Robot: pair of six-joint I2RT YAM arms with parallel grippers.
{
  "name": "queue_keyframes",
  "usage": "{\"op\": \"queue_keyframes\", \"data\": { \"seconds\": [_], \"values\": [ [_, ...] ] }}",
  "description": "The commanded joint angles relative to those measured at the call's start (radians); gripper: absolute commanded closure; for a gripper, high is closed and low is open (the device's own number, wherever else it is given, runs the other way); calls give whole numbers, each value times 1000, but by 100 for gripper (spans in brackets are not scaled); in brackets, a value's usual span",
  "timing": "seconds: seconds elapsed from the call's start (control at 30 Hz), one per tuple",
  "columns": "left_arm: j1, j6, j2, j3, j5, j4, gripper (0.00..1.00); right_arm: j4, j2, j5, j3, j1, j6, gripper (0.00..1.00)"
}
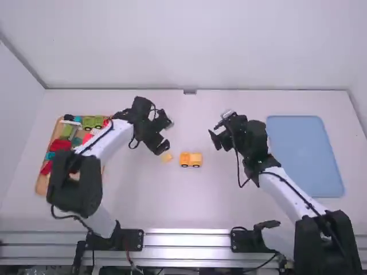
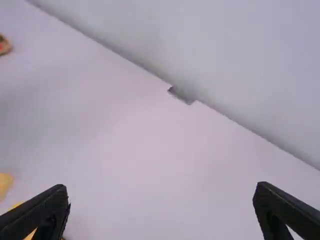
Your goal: Assemble lego blocks to make yellow taxi
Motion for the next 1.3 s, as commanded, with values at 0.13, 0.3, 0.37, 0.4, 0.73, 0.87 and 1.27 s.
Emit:
{"op": "queue_keyframes", "data": {
  "seconds": [0.13, 0.3, 0.37, 0.4, 0.73, 0.87, 1.27],
  "values": [
    [-63, 100, 116, 11, -95, -3, 0, 76, -91, 2, -105, -53, 47, 2],
    [-113, 71, 124, -63, -169, 79, 5, 78, -105, 2, -112, -56, 47, 2],
    [-128, 45, 124, -83, -168, 103, 10, 78, -105, 2, -112, -58, 46, 2],
    [-131, 27, 124, -91, -171, 110, 16, 78, -105, 3, -112, -58, 47, 2],
    [-125, -40, 158, -100, -227, 106, 27, 74, -105, 3, -112, -44, 47, 2],
    [-123, -38, 174, -100, -222, 117, 33, 76, -105, 3, -112, -29, 45, 2],
    [-133, -40, 180, -104, -208, 130, 43, 75, -105, 3, -112, -30, 43, 2]
  ]
}}
